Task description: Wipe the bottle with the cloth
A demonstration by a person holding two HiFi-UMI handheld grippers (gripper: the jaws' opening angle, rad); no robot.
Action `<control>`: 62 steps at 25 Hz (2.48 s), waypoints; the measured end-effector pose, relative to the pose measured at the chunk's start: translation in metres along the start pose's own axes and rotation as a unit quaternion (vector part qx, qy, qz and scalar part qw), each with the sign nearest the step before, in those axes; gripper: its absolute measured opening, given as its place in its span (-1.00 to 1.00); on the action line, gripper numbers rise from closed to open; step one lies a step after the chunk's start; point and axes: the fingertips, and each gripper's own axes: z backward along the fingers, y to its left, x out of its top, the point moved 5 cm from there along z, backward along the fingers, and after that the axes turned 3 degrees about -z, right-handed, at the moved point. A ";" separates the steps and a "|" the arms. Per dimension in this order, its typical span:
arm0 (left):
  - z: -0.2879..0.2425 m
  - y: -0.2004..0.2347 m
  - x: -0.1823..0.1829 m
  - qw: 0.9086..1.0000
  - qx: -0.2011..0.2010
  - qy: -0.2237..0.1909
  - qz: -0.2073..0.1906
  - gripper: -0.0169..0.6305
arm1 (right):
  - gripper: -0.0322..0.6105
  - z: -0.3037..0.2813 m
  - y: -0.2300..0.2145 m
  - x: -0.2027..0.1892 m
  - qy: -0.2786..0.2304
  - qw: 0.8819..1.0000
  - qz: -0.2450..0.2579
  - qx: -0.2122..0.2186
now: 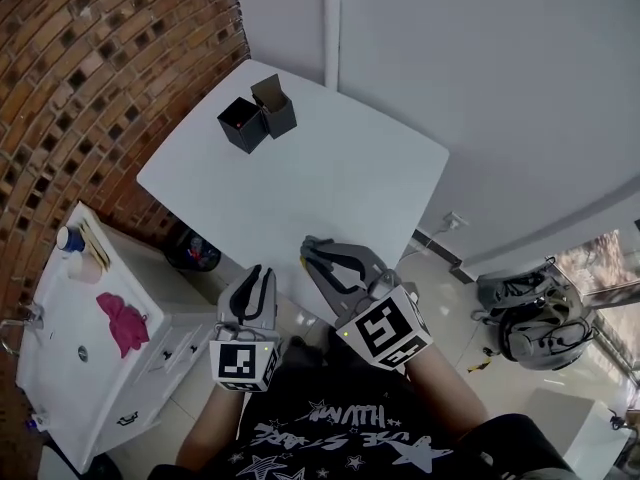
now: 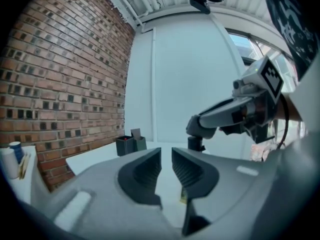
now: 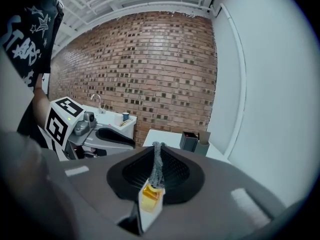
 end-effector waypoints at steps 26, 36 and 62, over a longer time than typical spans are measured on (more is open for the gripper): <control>-0.003 0.041 0.001 1.000 0.010 -0.013 0.003 -0.74 | -0.78 -0.010 0.064 -0.055 0.016 0.988 0.125 -0.092; -0.002 0.044 0.001 1.000 0.009 -0.005 0.010 -0.74 | -0.78 -0.043 0.067 -0.065 0.041 0.975 0.151 -0.159; 0.009 0.053 -0.017 1.000 0.006 0.019 0.009 -0.74 | -0.78 -0.074 0.076 -0.149 0.143 0.984 0.033 -0.103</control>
